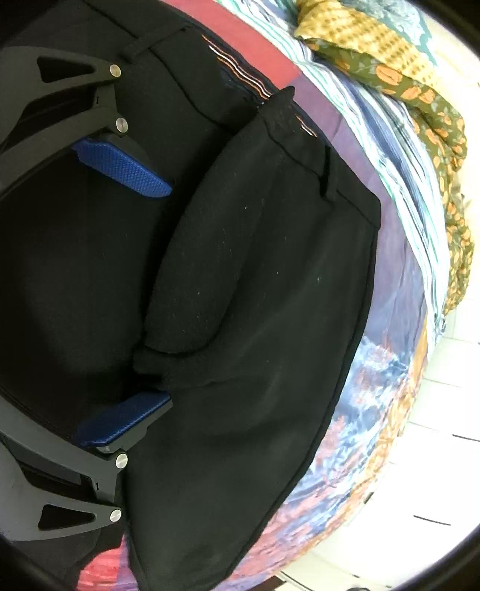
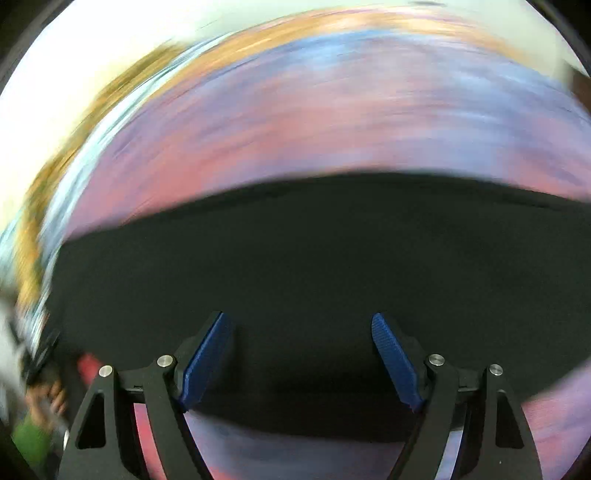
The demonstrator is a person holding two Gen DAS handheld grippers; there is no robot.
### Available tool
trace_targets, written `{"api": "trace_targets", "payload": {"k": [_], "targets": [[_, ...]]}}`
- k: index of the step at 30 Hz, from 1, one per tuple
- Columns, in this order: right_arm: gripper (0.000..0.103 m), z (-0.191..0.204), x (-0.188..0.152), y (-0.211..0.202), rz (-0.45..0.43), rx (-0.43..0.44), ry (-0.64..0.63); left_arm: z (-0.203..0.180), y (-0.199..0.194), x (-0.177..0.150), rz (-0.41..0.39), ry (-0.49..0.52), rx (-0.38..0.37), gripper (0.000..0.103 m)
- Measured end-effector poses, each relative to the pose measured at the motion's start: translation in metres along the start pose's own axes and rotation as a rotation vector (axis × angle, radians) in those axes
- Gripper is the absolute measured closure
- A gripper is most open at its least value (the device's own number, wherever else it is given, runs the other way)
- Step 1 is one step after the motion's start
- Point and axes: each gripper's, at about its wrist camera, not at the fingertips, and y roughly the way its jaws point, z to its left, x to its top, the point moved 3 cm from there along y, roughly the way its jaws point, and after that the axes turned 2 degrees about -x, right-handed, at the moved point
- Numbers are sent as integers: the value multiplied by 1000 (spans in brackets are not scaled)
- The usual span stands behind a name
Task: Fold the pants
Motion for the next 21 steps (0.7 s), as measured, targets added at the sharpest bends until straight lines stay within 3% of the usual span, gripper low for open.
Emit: {"api": "trace_targets", "payload": {"k": [2,3,5,7,10,11,12,13,14,15,18,21], "targets": [[23,-95,8,-16,-8,-203,152,-1,1,1,-2,-1,-1,0],[23,-123,9,-22,-10,-233,203,-1,1,1,-3,-2,-1,0],[23,-165,9,-36,-31,-245,267,0,3,2,-6,1,3,0],[23,-179,11,-40,-49,-165,270,0,5,3,-5,5,10,0],[26,-177,10,-26,-22,-108,223,-2,7,3,-3,15,25,0],[33,-173,10,-19,-4,-110,202,-1,7,3,-3,16,27,0],[52,-167,8,-13,11,-117,176,-1,7,4,-2,17,31,0],[60,-161,6,-14,0,-154,146,-1,8,4,0,19,34,0],[81,-156,5,-19,-26,-182,123,-1,9,4,-1,20,37,0],[87,-145,4,-26,-60,-189,94,-2,8,3,-1,21,38,0],[89,-120,-12,-72,-149,-172,-47,-2,9,4,-1,23,42,0],[91,-76,-59,-132,-228,-182,-254,-3,8,4,2,26,46,0]]}}
